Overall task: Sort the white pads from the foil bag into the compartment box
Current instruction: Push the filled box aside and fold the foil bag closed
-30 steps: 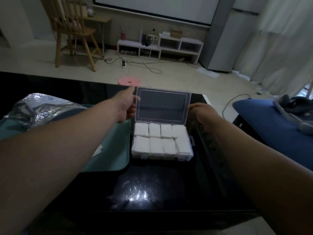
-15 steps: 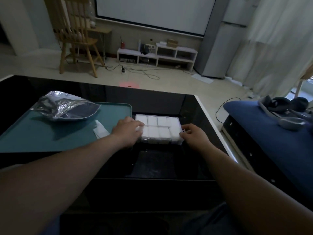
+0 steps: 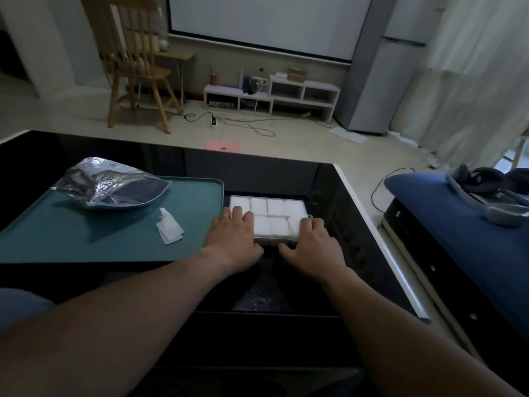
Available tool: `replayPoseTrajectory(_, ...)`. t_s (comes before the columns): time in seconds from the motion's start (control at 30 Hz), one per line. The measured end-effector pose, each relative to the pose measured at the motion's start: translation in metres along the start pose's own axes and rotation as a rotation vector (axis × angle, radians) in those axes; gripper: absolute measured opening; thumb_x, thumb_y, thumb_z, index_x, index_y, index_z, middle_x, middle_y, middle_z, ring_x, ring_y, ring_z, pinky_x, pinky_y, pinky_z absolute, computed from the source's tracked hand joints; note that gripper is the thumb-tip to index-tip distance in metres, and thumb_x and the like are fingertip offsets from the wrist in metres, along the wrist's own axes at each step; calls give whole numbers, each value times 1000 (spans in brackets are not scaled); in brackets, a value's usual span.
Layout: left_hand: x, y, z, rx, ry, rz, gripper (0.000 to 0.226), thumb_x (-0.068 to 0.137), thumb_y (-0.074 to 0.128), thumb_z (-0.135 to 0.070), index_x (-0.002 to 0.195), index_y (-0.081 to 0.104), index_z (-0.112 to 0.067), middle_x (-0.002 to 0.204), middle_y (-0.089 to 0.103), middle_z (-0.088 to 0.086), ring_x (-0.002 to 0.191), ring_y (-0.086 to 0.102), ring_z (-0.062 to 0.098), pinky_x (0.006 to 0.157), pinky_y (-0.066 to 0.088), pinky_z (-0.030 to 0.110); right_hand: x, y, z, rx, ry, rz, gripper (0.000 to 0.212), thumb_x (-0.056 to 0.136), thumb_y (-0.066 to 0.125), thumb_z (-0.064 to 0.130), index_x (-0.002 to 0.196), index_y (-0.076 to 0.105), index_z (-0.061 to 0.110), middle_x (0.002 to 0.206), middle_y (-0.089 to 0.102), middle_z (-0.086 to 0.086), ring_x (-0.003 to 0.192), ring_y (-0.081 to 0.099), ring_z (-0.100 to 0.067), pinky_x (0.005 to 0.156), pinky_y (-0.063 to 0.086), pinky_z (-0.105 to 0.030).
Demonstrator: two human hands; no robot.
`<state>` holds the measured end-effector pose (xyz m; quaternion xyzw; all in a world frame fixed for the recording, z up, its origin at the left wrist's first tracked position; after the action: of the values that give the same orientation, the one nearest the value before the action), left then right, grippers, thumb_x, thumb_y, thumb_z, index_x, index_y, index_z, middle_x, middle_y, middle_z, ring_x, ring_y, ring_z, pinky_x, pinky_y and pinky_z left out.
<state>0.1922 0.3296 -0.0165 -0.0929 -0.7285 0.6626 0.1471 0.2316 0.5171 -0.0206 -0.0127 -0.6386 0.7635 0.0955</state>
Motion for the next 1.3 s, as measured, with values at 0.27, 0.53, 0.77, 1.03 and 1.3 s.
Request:
replayPoseTrajectory(0.27,6,16,-22,-38,-158,-29,58,89,55,-27,140,34,-11,142,35,16,134,32,41,108,36,43,4,13,21,-40,106,-11,68,86,64,37,141,33,10,145,37,-19,121,54,-35,96,48,-45)
replayPoseTrajectory(0.53,7,15,-24,-42,-170,7,59,92,48,-24,145,30,-5,148,31,22,143,23,49,113,32,47,11,2,15,44,76,112,65,95,62,35,146,33,7,150,32,-22,118,57,-36,93,54,-42)
replayPoseTrajectory(0.77,8,19,-18,-22,-100,3,62,93,53,-29,145,31,-3,150,30,25,146,19,51,115,33,47,10,-18,-9,64,-79,142,46,103,57,46,138,48,18,144,46,-11,109,64,-25,92,56,-37)
replayPoseTrajectory(1.03,12,25,17,95,166,31,48,105,35,-20,146,32,5,144,38,28,132,37,51,103,48,54,10,-22,-14,111,-96,147,43,100,62,49,130,54,19,135,50,-8,106,62,-26,92,56,-40)
replayPoseTrajectory(1.3,18,13,37,-16,311,-15,42,103,48,-46,135,53,-20,135,54,1,125,47,30,103,46,44,15,-28,-21,138,-98,197,47,102,59,46,142,53,23,141,49,-5,116,59,-24,97,51,-37)
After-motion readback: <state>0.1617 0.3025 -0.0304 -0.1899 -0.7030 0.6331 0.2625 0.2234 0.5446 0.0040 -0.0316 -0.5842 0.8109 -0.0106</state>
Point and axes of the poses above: each hand's wrist, its own x-axis towards the middle knuckle, its own y-axis out of the palm, z = x × y, the point moved 3 cm from there along x, towards the middle knuckle
